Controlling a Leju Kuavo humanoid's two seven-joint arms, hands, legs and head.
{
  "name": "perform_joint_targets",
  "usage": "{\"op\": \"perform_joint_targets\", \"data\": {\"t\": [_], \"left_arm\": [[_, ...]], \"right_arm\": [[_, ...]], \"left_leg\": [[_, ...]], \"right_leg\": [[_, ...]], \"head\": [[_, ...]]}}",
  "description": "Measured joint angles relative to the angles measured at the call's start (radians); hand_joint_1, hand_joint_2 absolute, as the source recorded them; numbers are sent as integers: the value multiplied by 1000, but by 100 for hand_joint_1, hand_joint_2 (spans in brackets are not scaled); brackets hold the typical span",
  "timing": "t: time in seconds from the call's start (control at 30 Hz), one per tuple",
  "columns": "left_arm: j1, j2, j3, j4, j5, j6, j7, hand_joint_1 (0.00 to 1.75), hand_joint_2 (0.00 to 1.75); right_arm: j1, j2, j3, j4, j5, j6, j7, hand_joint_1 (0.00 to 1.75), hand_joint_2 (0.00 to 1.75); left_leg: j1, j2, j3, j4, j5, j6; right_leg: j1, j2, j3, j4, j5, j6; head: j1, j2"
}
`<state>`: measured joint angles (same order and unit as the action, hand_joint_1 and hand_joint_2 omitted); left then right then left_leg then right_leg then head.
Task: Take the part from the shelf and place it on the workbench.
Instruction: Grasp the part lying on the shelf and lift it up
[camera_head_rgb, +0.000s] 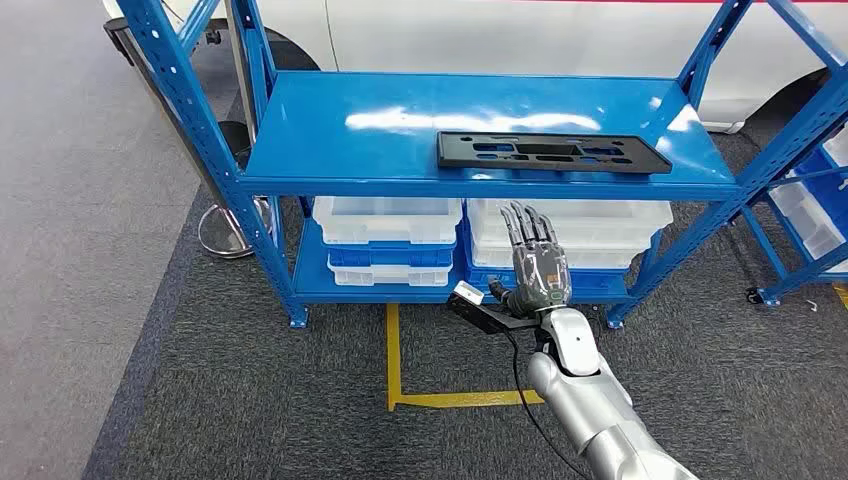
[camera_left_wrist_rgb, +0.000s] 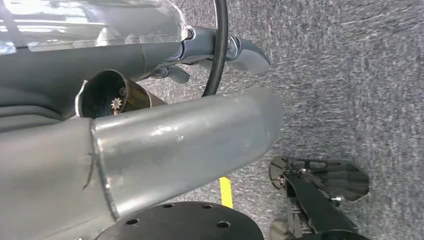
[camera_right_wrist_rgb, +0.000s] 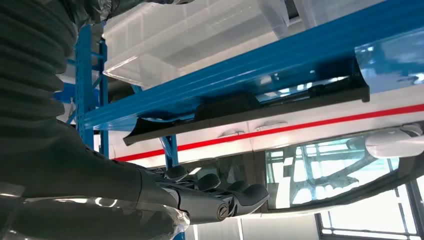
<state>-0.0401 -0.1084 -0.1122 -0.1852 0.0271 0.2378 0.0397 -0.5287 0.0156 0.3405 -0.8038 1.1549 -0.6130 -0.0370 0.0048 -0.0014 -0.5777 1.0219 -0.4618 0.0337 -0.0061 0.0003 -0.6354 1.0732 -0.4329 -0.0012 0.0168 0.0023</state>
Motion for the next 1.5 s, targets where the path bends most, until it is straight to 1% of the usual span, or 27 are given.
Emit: {"op": "perform_joint_targets", "data": {"t": [0.13, 0.23, 0.27, 0.33, 0.37, 0.4, 0.43, 0.5, 0.53, 0.6, 0.73, 0.77, 0.83, 0.87, 0.9, 0.93, 0.97, 1.03, 1.07, 1.1, 1.2, 1.23, 1.27, 1.37, 1.4, 1.43, 1.5], "left_arm": [[-2, -2, 0, 0, 0, 0, 0, 0, 0], [-2, -1, 0, 0, 0, 0, 0, 0, 0], [-2, -1, 0, 0, 0, 0, 1, 0, 0], [-2, -1, 0, 0, -2, 0, 1, 0, 0], [-1, -1, 0, 0, -3, 0, 1, 0, 0], [-1, -1, 0, 0, -5, 0, 1, 0, 0], [0, -1, 0, 0, -6, 0, 1, 0, 0], [1, 0, 0, 0, -6, 0, 1, 0, 0], [1, 0, 0, 0, -6, 0, 1, 0, 0], [0, 1, 0, 0, -6, 0, 1, 0, 0], [-1, 2, 0, 1, -8, 0, 2, 0, 0], [-1, 2, 0, 1, -8, 0, 2, 0, 0], [-1, 3, 0, 1, -9, -1, 2, 0, 0], [-2, 3, 0, 1, -9, -1, 2, 0, 0], [-2, 3, 0, 1, -10, -2, 2, 0, 0], [-1, 3, 0, 1, -10, -2, 3, 0, 0], [-1, 3, 0, 1, -11, -2, 4, 0, 0], [0, 3, 0, 1, -11, -2, 5, 0, 0], [-1, 2, 0, 1, -12, -2, 5, 0, 0], [-2, 2, 0, 1, -13, -2, 5, 0, 0], [-5, 2, 0, 1, -15, -2, 5, 0, 0], [-5, 3, 0, 1, -16, -2, 5, 0, 0], [-6, 3, 0, 1, -16, -2, 5, 0, 0], [-4, 3, 0, 1, -17, -2, 5, 0, 0], [-3, 3, 0, 1, -17, -2, 5, 0, 0], [-2, 3, 0, 1, -18, -2, 5, 0, 0], [-1, 3, 0, 1, -18, -2, 5, 0, 0]], "right_arm": [[-1, 0, 0, -1, 0, 0, 0, 0, 175], [-1, -1, 0, -4, -1, 0, 0, 0, 175], [-2, -1, 0, -6, -2, 1, 0, 0, 175], [0, 0, 0, -7, -4, 1, 0, 0, 175], [2, 0, 0, -7, -5, 2, 0, 0, 175], [4, 0, 0, -7, -6, 2, 0, 0, 175], [6, 0, 0, -7, -7, 2, 0, 0, 175], [6, 0, 0, -7, -8, 2, 0, 0, 175], [6, 0, 0, -8, -8, 2, 0, 0, 175], [5, 0, 0, -9, -9, 2, 0, 0, 175], [5, -1, 0, -12, -3, -2, 3, 0, 0], [4, -1, 0, -13, 2, -3, 9, 0, 0], [5, -1, 0, -14, 13, -4, 23, 0, 87], [7, -2, 0, -13, 19, -4, 31, 0, 131], [10, -2, 0, -12, 26, -4, 37, 0, 175], [11, -2, 0, -11, 32, -4, 44, 0, 175], [11, -2, 1, -10, 38, -4, 49, 0, 175], [10, -2, 1, -8, 44, -5, 55, 0, 175], [9, -2, 1, -8, 46, -5, 56, 0, 175], [8, -2, 1, -8, 47, -5, 56, 0, 131], [7, -2, 0, -8, 47, -6, 55, 0, 131], [7, -2, 0, -8, 45, -6, 53, 0, 175], [6, -2, 0, -8, 45, -7, 51, 0, 175], [7, -1, 0, -8, 48, -10, 51, 0, 175], [9, -1, 0, -8, 50, -10, 53, 0, 175], [10, -1, 0, -8, 52, -11, 56, 0, 175], [11, -1, 0, -8, 57, -14, 68, 0, 175]], "left_leg": [[0, 2, -1, -1, -5, -15], [0, 5, -7, 27, -29, -30], [1, 4, -26, 71, -53, -34], [4, 4, -92, 198, -108, -42], [6, 4, -123, 252, -122, -45], [8, 4, -141, 274, -117, -48], [10, 4, -140, 259, -91, -51], [14, 4, -90, 136, -12, -52], [14, 3, -62, 72, 14, -51], [11, 0, -34, 12, 24, -42], [10, -1, -25, 0, 20, -16], [12, 0, -21, -4, 19, -10], [12, 0, -17, -5, 15, -2], [12, 0, -15, -5, 12, 0], [11, 0, -12, -5, 9, 1], [11, -1, -7, -4, 5, 1], [11, -2, 0, -4, 1, -1], [10, -3, 14, -4, -10, -7], [9, -3, 18, -3, -15, -11], [7, -3, 19, -4, -17, -15], [6, -2, 21, -5, -24, -31], [6, -2, 19, 5, -32, -37], [6, -2, 6, 36, -49, -41], [8, -2, -95, 221, -121, -51], [8, -1, -125, 264, -127, -53], [8, -1, -138, 274, -113, -53], [8, -1, -106, 180, -35, -51]], "right_leg": [[9, -2, 17, -40, -9, -7], [-2, -1, 34, -60, -6, -17], [-6, -1, 41, -65, -6, -21], [-5, 0, 47, -66, -11, -25], [-6, 0, 50, -66, -14, -26], [-6, 1, 54, -65, -18, -25], [-7, 2, 59, -64, -22, -23], [-9, 6, 70, -58, -35, -17], [-8, 8, 72, -53, -42, -11], [-5, 9, 71, -47, -50, 1], [-9, 8, 63, -26, -70, 19], [-9, 7, 45, 11, -90, 23], [-10, 5, -23, 136, -140, 28], [-10, 5, -59, 195, -156, 30], [-10, 5, -84, 228, -154, 30], [-10, 5, -92, 225, -133, 29], [-10, 5, -79, 182, -94, 26], [-6, 4, -26, 53, -19, 16], [-2, 4, -3, 1, -3, 11], [1, 4, 10, -26, 0, 8], [0, 5, 20, -43, -10, -2], [-3, 5, 26, -48, -10, -6], [-6, 5, 32, -54, -11, -12], [-6, 4, 43, -56, -18, -25], [-6, 4, 45, -55, -21, -26], [-6, 5, 48, -53, -25, -26], [-6, 7, 58, -48, -36, -23]], "head": [[1, 0], [0, 0], [0, 0], [-1, 0], [-1, 0], [-1, 0], [-1, 0], [-1, 0], [-1, 0], [-1, 0], [-1, 0], [-1, 0], [-1, 0], [-1, 0], [-1, 0], [-1, 0], [-1, 0], [0, 0], [0, 0], [0, 0], [-1, 0], [-1, 0], [-1, 0], [-1, 0], [-2, 0], [-2, 0], [-2, 0]]}}
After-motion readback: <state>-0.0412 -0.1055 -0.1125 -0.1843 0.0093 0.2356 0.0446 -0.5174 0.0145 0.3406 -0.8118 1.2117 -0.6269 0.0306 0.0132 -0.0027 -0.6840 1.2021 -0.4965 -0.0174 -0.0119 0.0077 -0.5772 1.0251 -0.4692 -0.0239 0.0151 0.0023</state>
